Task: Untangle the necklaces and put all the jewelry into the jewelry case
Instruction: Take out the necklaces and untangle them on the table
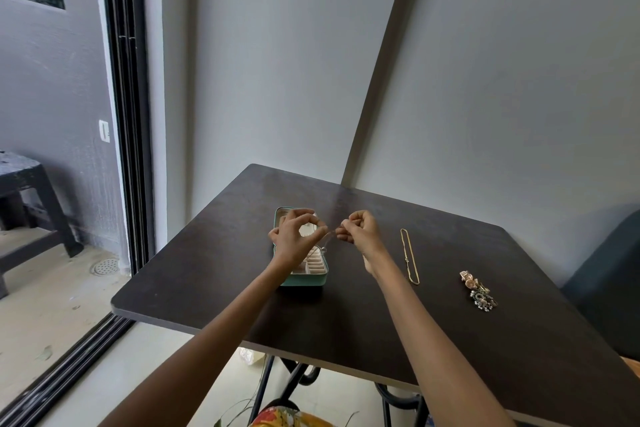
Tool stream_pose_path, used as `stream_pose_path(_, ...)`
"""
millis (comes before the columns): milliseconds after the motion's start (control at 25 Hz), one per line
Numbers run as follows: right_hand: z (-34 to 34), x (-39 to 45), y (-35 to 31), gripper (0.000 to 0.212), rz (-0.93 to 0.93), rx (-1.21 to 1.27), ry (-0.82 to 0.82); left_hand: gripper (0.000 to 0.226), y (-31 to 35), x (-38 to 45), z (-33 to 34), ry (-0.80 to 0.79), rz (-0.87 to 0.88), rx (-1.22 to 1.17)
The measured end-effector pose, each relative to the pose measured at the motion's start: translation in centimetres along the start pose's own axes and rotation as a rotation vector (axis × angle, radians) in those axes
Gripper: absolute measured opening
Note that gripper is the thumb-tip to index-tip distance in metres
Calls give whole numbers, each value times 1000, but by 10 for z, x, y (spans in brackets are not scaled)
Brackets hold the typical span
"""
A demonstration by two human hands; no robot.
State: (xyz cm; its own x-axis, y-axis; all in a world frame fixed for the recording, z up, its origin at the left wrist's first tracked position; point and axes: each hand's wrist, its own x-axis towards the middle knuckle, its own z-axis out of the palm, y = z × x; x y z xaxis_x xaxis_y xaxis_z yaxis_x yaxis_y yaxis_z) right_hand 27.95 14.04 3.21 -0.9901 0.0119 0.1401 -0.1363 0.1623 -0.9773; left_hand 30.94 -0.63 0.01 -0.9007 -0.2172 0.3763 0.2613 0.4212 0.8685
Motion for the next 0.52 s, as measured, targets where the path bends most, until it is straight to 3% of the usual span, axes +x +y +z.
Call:
stream_pose_path(80, -4, 1, 1, 18, 25, 25, 36, 13, -6, 1, -5, 10, -36, -162)
stream_pose_path(160, -7, -1, 0, 20, 24, 9, -28, 13, -13, 3, -8, 14, -38, -211)
stream_pose_path(280, -5, -4, -6, 22, -15, -5, -82, 2, -12, 3, -6, 8, -24, -178)
stream_pose_path(520, 2, -3, -20, 22, -40, 141, -160, 22, -7, 3, 1, -159, -19, -25)
